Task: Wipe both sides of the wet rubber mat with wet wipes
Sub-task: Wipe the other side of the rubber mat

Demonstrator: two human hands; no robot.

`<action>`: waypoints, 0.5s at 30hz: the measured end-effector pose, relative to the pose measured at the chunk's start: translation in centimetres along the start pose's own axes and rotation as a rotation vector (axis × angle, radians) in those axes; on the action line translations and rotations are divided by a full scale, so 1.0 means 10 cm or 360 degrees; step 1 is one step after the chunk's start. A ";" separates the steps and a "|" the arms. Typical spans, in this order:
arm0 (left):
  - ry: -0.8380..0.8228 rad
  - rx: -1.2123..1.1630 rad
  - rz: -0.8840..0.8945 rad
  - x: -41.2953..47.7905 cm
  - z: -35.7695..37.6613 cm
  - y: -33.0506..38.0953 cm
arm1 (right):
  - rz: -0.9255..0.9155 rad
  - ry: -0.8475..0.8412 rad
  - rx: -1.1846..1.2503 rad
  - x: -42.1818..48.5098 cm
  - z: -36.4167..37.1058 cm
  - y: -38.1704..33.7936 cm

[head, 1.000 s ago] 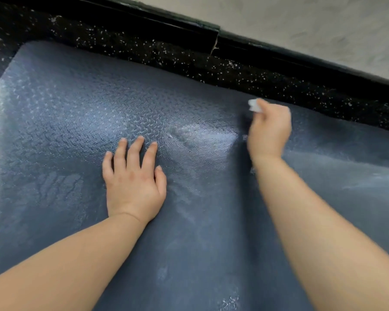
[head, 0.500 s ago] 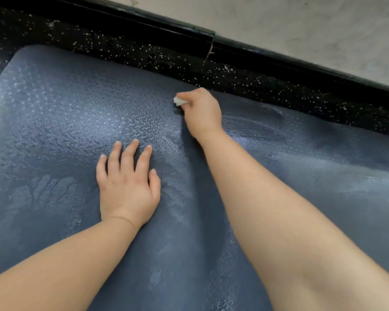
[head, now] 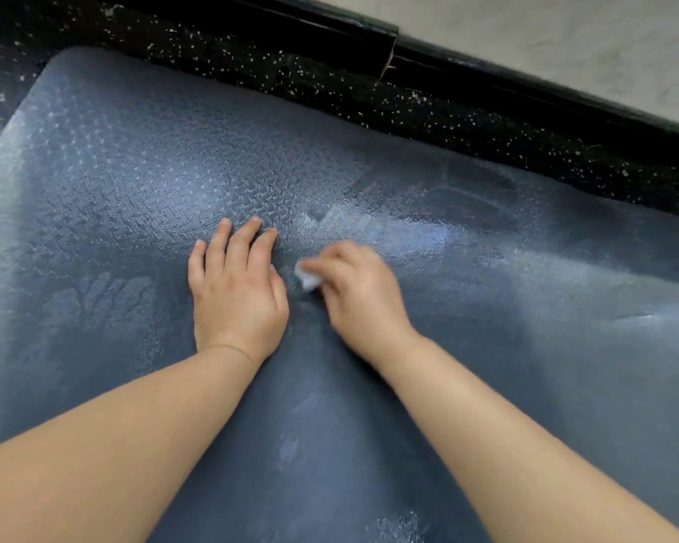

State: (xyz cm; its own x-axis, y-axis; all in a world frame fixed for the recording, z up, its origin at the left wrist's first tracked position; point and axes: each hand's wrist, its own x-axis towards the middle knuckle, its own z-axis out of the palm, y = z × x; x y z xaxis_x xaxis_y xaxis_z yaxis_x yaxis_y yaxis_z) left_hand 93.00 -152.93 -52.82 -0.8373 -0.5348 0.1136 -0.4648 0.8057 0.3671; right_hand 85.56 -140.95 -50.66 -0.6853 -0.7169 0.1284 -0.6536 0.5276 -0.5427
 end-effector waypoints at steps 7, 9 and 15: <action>-0.0037 -0.0022 0.0018 0.01 0.00 0.00 | 0.0551 0.0413 -0.0139 0.57 -0.43 0.59; -0.0046 -0.0041 0.0016 0.02 0.00 -0.01 | 0.0798 0.0426 -0.0177 0.73 -0.44 0.74; -0.0005 -0.0177 0.0001 0.01 -0.01 -0.05 | 0.0172 0.0194 -0.0152 0.02 -0.02 0.04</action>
State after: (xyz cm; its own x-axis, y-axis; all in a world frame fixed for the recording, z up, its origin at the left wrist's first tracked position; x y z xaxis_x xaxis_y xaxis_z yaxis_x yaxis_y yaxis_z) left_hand 93.16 -153.42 -52.84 -0.8386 -0.5333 0.1111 -0.4294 0.7727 0.4675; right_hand 85.12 -140.79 -50.68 -0.7832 -0.5961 0.1766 -0.5976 0.6434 -0.4785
